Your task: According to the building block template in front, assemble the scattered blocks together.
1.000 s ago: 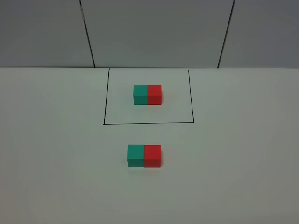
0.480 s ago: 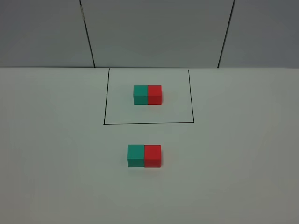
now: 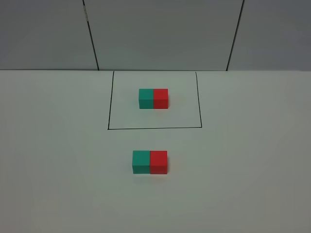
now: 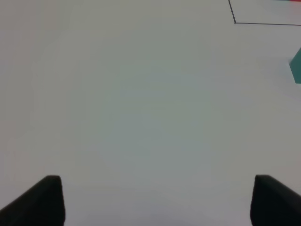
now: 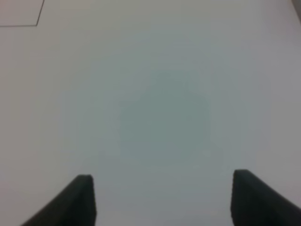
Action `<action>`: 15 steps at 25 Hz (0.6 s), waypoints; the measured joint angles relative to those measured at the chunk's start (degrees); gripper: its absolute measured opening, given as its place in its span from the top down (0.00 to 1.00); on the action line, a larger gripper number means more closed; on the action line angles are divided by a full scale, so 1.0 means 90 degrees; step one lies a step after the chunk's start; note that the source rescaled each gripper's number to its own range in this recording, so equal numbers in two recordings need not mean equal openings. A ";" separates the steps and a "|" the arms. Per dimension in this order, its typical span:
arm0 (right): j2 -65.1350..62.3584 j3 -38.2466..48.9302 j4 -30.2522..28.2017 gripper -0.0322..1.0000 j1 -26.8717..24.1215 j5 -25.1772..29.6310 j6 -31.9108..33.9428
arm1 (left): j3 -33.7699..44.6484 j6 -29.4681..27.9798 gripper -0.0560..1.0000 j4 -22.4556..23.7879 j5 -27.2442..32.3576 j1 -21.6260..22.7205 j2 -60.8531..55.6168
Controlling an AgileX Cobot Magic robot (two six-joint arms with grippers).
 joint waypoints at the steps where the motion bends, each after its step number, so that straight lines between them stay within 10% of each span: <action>1: -0.0014 0.0009 -0.0009 0.45 0.0000 0.0000 0.0000 | 0.0000 0.0000 0.11 0.0000 0.0000 0.0000 0.0000; 15: -0.0028 0.0251 0.0078 0.45 0.0040 -0.0498 0.0264 | 0.0000 0.0000 0.11 0.0000 0.0000 0.0000 0.0000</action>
